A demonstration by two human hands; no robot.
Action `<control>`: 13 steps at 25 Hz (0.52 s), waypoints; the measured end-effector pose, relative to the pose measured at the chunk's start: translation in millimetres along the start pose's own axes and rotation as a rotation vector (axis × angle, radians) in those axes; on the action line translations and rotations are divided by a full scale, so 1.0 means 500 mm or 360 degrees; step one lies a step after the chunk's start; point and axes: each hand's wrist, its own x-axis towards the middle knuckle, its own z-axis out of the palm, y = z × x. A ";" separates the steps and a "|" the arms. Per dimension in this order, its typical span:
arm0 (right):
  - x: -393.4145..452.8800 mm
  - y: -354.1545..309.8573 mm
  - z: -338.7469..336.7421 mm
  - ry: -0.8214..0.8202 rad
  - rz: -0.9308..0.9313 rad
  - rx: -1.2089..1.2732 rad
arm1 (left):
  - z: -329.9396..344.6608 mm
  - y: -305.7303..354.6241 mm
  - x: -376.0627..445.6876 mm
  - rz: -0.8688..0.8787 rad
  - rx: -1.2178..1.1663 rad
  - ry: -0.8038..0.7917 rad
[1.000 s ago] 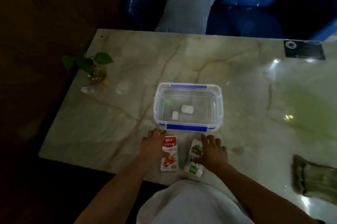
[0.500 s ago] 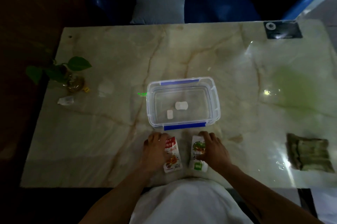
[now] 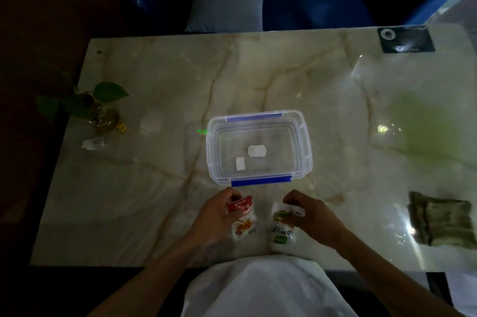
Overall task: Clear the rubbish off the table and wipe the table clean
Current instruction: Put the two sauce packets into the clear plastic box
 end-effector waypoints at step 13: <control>0.214 -0.162 -0.202 0.0468 -0.0067 0.0147 | -0.156 0.221 0.242 -0.0004 -0.0018 0.0109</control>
